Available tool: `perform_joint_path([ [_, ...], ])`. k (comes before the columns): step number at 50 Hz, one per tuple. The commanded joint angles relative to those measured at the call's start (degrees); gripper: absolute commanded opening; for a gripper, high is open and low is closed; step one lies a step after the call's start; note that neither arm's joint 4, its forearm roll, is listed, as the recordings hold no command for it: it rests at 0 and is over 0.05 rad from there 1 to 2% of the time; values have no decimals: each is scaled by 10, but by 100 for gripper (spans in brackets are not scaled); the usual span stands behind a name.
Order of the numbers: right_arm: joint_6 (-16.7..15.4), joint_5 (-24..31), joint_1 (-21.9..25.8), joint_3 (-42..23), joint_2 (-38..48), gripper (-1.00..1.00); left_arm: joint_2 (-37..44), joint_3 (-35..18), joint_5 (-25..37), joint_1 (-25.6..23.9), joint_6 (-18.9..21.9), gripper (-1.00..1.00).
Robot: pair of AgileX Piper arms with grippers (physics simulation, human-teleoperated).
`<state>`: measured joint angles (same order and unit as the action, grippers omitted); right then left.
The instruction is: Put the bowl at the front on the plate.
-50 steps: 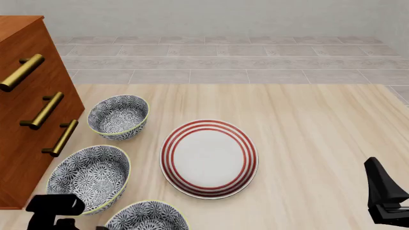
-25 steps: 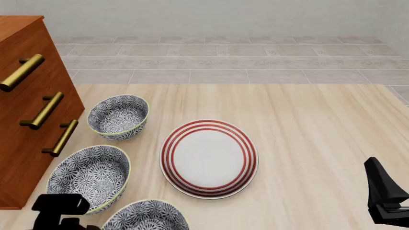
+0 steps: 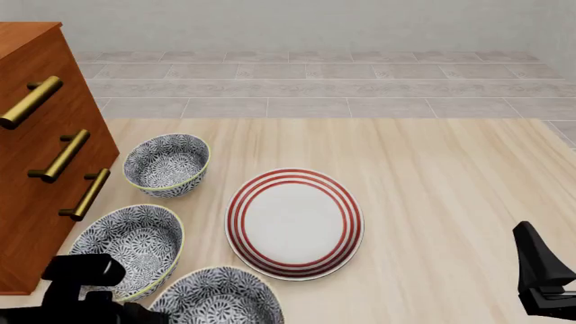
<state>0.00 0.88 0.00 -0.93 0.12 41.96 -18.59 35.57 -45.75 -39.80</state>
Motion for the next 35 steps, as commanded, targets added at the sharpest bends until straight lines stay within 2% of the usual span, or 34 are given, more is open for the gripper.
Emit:
perform_joint_path([
  [1, 0, -3, 0, 3, 0, 100, -27, -63, 56, 0, 3, -100],
  [35, 0, -3, 0, 3, 0, 100, 23, -194, 81, 5, -25, -100],
])
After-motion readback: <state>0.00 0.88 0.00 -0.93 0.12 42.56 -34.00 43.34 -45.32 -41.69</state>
